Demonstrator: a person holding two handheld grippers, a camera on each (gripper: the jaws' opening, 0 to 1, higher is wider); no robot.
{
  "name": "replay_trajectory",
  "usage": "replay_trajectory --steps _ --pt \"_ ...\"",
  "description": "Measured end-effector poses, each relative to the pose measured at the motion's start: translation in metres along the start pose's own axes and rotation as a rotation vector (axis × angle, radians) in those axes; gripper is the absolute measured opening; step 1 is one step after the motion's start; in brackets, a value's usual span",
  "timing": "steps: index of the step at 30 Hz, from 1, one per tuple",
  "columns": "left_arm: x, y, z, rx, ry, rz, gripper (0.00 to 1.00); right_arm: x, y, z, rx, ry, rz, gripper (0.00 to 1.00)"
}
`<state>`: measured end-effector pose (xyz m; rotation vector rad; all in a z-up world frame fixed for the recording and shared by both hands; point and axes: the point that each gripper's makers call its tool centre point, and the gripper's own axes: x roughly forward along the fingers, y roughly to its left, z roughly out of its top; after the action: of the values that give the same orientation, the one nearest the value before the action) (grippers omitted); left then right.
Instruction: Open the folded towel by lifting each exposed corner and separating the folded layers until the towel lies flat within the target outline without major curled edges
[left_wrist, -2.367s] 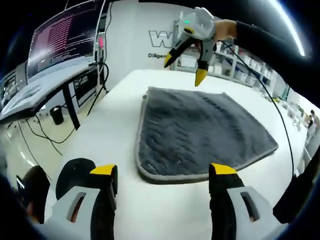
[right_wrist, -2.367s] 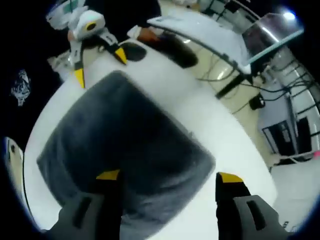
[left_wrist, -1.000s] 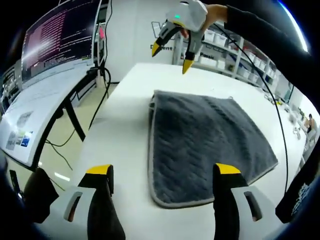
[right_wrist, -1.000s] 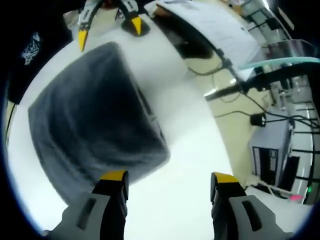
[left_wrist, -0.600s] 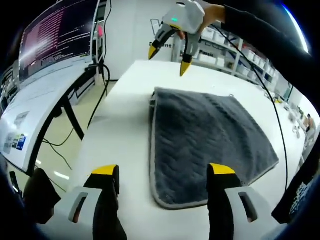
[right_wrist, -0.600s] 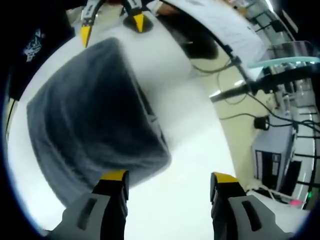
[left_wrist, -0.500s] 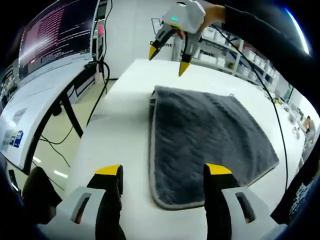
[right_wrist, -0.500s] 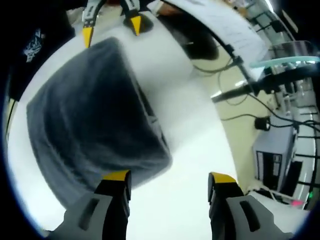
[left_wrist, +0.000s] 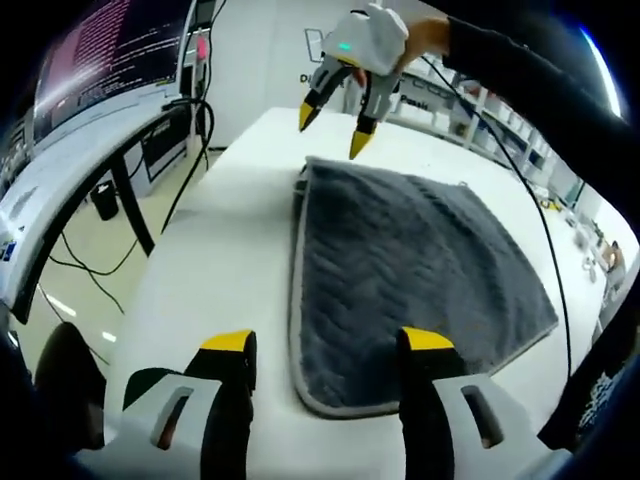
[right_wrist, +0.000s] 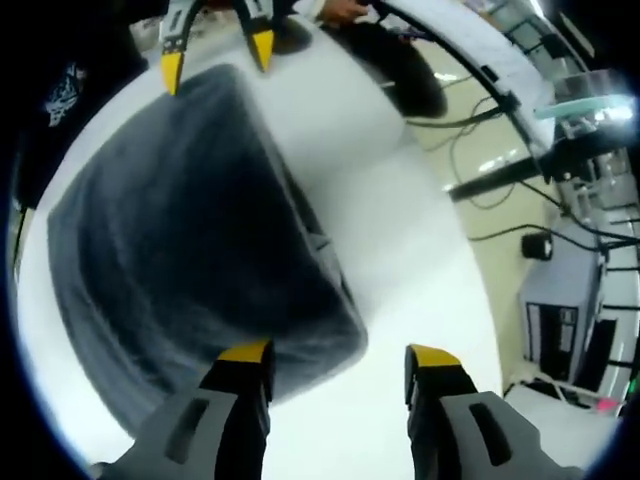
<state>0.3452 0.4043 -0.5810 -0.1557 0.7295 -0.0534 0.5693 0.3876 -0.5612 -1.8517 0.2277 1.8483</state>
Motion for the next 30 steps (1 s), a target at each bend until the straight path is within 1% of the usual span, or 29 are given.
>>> replay_trajectory --steps 3,7,12,15,17,22,26,30 --pt "0.000 0.000 -0.001 -0.010 0.000 -0.001 0.50 0.006 0.002 -0.001 0.002 0.001 0.005 0.49" --pt "0.003 0.000 -0.005 -0.021 0.004 -0.003 0.48 0.011 0.004 0.001 -0.002 -0.005 0.011 0.47" --pt "0.006 -0.001 -0.006 -0.031 -0.002 -0.007 0.44 0.019 0.007 0.002 -0.011 -0.007 0.024 0.44" --pt "0.007 -0.002 -0.006 -0.031 -0.004 -0.010 0.43 0.023 0.006 0.001 -0.016 -0.008 0.026 0.43" --pt "0.007 0.000 -0.006 -0.035 -0.009 -0.008 0.40 0.027 0.004 -0.002 -0.034 0.004 0.026 0.41" --pt "0.006 0.001 -0.005 -0.052 -0.018 0.000 0.36 0.033 0.002 0.000 -0.041 -0.004 0.043 0.38" --pt "0.000 0.002 -0.003 -0.042 -0.025 0.017 0.30 0.036 -0.003 -0.001 -0.032 -0.012 0.048 0.39" --pt "-0.009 0.005 -0.005 -0.027 -0.019 0.034 0.26 0.031 -0.004 -0.004 -0.012 -0.025 0.059 0.36"
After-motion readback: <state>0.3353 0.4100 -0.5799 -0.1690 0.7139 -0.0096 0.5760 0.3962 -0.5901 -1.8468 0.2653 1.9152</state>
